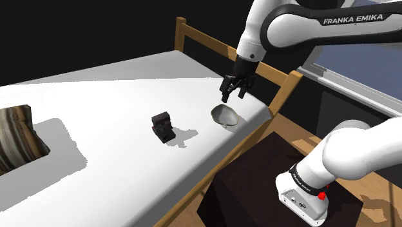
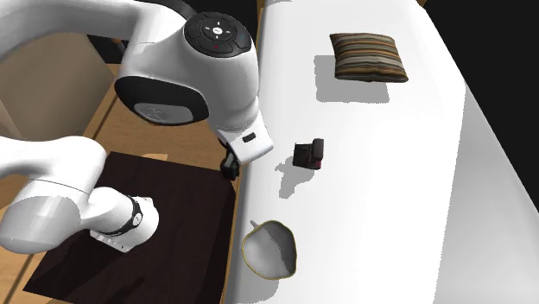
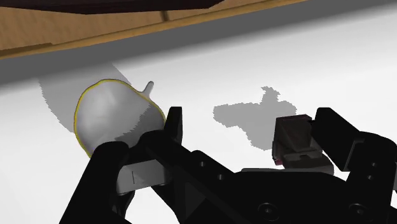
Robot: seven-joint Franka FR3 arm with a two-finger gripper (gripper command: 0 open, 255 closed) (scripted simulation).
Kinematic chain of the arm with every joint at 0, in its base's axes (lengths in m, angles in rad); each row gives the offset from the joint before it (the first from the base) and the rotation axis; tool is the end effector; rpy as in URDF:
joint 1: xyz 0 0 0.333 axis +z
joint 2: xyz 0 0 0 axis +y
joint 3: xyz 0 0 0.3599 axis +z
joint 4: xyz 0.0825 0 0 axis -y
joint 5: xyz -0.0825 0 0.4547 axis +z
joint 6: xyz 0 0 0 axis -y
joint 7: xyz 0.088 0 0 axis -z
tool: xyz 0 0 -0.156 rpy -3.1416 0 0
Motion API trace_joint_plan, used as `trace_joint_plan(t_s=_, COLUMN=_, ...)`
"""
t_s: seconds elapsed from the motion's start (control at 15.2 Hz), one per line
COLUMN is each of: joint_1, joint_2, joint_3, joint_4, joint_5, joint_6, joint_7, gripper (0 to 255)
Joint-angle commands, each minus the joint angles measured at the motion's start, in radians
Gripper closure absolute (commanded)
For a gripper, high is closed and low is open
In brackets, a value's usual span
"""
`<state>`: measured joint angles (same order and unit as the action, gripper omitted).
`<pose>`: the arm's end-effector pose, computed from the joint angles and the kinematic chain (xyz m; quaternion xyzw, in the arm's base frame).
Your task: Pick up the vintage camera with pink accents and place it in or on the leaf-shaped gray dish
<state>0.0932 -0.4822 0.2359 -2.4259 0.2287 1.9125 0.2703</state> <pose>0.4135 0.1692 0.4369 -0.9981 0.0253 0.0331 0.0451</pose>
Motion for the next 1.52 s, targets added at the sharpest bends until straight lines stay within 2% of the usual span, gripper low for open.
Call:
trace_joint_plan(t_s=0.0, joint_1=0.007, joint_2=0.057, joint_3=0.037, joint_4=0.006, joint_5=0.0, joint_6=0.062, joint_7=0.036, gripper=0)
trace_joint_plan(t_s=0.4, joint_1=0.014, joint_2=0.262, joint_3=0.141, joint_4=0.066, joint_5=-0.052, joint_6=0.229, joint_7=0.163, gripper=0)
trace_joint_plan(t_s=0.79, joint_1=0.029, joint_2=0.5, joint_3=0.212, joint_4=0.177, joint_5=-0.193, joint_6=0.355, joint_7=0.333, gripper=0)
trace_joint_plan(t_s=1.12, joint_1=0.083, joint_2=0.711, joint_3=0.214, joint_4=0.31, joint_5=-0.354, joint_6=0.411, joint_7=0.489, gripper=0)
trace_joint_plan(t_s=1.45, joint_1=0.175, joint_2=0.915, joint_3=0.17, joint_4=0.48, joint_5=-0.489, joint_6=0.423, joint_7=0.611, gripper=0)
